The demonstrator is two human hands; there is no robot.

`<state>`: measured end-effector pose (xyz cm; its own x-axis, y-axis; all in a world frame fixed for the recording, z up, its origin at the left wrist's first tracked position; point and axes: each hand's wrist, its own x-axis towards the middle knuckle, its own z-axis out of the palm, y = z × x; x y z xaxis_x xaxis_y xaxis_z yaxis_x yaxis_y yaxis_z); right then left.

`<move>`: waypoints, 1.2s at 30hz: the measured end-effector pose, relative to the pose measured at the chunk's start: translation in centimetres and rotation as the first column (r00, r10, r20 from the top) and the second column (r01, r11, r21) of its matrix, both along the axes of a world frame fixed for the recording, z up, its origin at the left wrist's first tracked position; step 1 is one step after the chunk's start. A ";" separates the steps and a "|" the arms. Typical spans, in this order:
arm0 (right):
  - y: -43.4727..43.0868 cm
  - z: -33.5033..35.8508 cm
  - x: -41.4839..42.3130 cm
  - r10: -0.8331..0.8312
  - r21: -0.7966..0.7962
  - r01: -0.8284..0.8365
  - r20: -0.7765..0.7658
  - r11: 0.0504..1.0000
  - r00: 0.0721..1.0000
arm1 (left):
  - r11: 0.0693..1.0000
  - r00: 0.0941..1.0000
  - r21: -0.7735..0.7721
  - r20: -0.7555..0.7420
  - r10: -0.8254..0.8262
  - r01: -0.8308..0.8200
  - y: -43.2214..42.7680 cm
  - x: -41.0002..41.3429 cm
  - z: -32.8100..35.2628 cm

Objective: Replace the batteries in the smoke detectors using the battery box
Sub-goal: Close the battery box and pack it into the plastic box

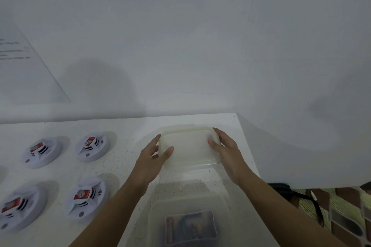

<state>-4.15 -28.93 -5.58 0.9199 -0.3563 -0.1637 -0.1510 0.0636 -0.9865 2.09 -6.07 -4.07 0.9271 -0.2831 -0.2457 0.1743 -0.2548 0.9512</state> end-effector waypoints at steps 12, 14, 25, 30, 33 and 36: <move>0.1 0.2 0.2 -0.010 -0.125 0.015 0.046 0.992 0.999 | 0.957 0.968 -0.194 -0.165 0.187 -0.218 -0.1 0.9 -0.2; 0.0 0.5 0.5 -0.007 -0.140 0.014 0.048 0.990 0.999 | 0.971 0.969 -0.169 -0.210 0.131 -0.168 -0.1 1.6 0.3; -0.3 2.0 0.9 -0.030 -0.110 0.039 0.084 0.993 0.996 | 0.988 0.994 -0.130 -0.056 -0.097 0.089 -1.1 4.0 1.8; -0.3 2.2 1.0 -0.010 -0.170 0.025 0.090 0.985 0.996 | 0.996 0.998 -0.068 0.026 -0.059 0.061 -1.2 4.2 0.9; 0.0 2.2 1.3 0.004 -0.198 0.006 0.050 0.980 0.999 | 0.997 0.999 -0.065 -0.010 -0.044 0.044 -1.6 4.4 0.6; 0.3 2.4 1.5 0.048 -0.259 -0.045 0.005 0.965 0.999 | 0.998 0.997 -0.053 -0.063 -0.037 0.033 -1.8 4.7 0.2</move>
<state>-2.61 -28.58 -3.13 0.9376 -0.3423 -0.0614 -0.1370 -0.2013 -0.9699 6.80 -7.88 -3.87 0.8994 -0.3289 -0.2880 0.2266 -0.2127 0.9505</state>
